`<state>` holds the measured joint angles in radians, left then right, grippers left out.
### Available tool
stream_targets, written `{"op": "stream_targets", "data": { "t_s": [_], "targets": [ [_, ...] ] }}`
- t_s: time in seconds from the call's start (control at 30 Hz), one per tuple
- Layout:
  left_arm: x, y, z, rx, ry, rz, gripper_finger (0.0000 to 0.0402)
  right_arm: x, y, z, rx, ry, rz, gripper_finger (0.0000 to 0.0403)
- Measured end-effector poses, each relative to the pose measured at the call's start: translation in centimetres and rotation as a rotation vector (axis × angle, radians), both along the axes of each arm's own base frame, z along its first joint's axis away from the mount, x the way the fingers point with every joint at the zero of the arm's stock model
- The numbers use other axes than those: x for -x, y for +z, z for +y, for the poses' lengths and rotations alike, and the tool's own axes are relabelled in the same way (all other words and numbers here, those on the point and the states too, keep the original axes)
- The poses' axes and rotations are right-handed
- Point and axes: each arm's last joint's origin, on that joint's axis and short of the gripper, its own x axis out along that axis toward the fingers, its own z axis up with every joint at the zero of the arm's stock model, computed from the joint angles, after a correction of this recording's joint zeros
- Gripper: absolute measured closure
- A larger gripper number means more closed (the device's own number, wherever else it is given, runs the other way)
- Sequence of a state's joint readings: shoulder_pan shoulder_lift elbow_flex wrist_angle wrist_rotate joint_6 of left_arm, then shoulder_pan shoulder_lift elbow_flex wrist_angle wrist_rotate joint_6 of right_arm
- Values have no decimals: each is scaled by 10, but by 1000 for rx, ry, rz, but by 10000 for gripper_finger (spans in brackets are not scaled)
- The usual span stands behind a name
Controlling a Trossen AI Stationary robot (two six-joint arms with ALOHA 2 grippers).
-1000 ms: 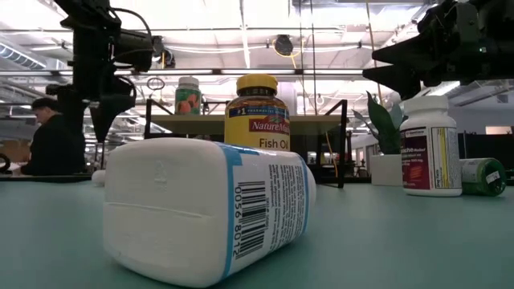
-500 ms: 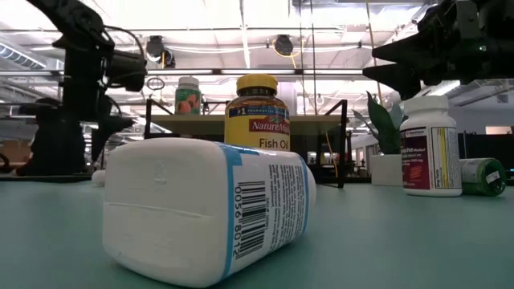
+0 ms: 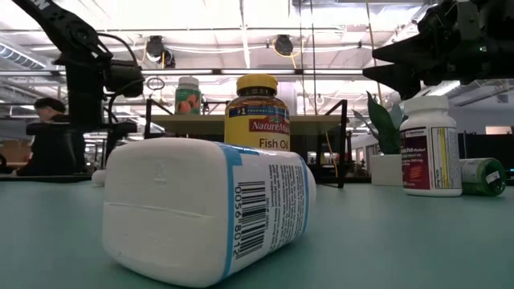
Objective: Pick and place medicine bottles onto shelf by color
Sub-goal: Put the transparent medicine bottle on the shelf
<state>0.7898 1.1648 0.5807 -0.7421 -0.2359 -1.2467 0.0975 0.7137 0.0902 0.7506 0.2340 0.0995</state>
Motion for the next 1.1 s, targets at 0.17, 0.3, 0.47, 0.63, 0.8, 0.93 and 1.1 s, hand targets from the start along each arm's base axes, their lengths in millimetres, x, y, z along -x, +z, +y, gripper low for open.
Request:
{"op": "stream_targets", "data": {
  "t_s": [0.17,0.3,0.47,0.63,0.8,0.93,1.1],
  "targets": [
    [-4,1,5,-53,103,-88,131,0,-1,0,4,0,8,140],
    [-8,3,8,-98,118,-125,131,0,-2,0,4,0,15,140],
    [-7,2,5,-76,114,-101,131,0,-2,0,4,0,16,140],
    [-11,2,1,-79,140,-122,131,0,-2,0,3,0,16,140],
    [-14,-1,-1,-86,136,-94,131,0,-2,0,-8,1,23,140],
    [-16,-9,1,-58,161,-62,131,0,-2,0,-9,1,23,140],
    [-25,-19,8,-61,162,-73,131,0,-2,0,-10,1,23,140]
  ]
}}
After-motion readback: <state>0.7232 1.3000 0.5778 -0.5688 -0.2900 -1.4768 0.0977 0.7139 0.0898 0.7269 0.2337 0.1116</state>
